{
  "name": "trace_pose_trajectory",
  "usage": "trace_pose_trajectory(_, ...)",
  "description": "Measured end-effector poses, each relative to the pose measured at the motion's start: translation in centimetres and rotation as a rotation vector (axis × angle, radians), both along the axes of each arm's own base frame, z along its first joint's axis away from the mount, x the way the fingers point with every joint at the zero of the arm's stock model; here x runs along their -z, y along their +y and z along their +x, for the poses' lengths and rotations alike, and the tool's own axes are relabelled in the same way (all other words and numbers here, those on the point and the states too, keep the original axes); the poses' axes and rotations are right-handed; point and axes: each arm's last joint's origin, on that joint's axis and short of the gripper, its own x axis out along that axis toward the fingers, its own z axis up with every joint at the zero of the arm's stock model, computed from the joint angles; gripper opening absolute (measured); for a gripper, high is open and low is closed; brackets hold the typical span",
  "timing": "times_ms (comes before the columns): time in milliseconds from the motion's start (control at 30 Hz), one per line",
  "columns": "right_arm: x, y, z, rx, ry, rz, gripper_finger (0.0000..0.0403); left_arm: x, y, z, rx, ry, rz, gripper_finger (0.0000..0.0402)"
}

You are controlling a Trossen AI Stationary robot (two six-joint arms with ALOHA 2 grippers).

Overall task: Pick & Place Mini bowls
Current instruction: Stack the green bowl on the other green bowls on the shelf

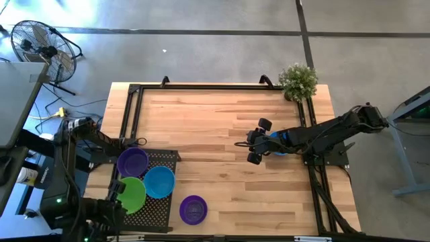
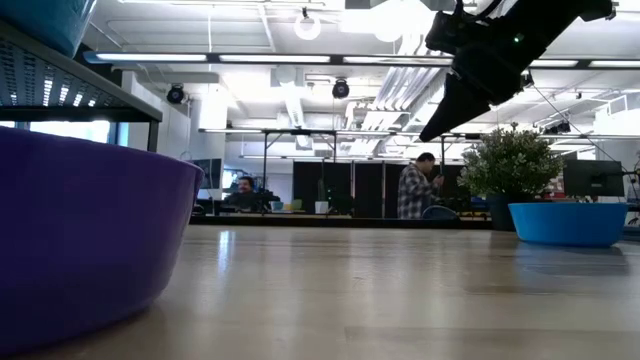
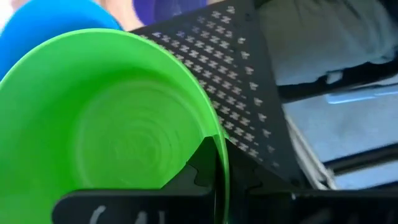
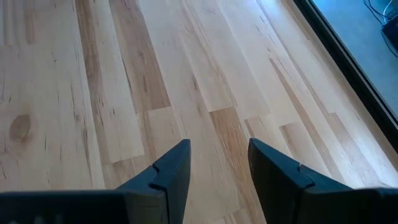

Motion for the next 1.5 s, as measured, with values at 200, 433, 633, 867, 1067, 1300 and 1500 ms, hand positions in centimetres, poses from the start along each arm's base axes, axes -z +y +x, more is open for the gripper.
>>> trace_pose_trajectory(200,0.0,0.0,0.0,0.0,0.0,0.0,0.0149,0.1,0.1,0.0,0.0,-0.012,0.025,0.0001)
trace_pose_trajectory(433,0.0,0.0,0.0,-0.003,0.001,0.003,0.0149,0.1,0.1,0.0,-0.032,-0.001,0.009,0.0001)
trace_pose_trajectory(633,0.0,0.0,0.0,-0.003,0.001,0.003,0.0149,1.1,0.0,-0.1,-0.056,0.036,0.019,0.0001)
trace_pose_trajectory(867,0.0,0.0,0.0,-0.005,0.001,0.005,0.0149,2.1,-0.1,-0.1,-0.08,0.078,0.021,0.0002)
trace_pose_trajectory(1067,0.0,0.0,0.0,-0.005,0.001,0.006,0.0149,2.1,-0.2,-0.1,-0.124,0.078,-0.003,0.0037)
trace_pose_trajectory(1300,0.0,0.0,0.0,-0.008,0.002,0.009,0.0149,2.1,-0.2,-0.2,-0.137,0.104,-0.012,0.0096)
trace_pose_trajectory(1500,0.0,0.0,0.0,-0.01,0.002,0.011,0.0149,1.3,0.6,-0.4,-0.136,0.093,-0.043,0.0112)
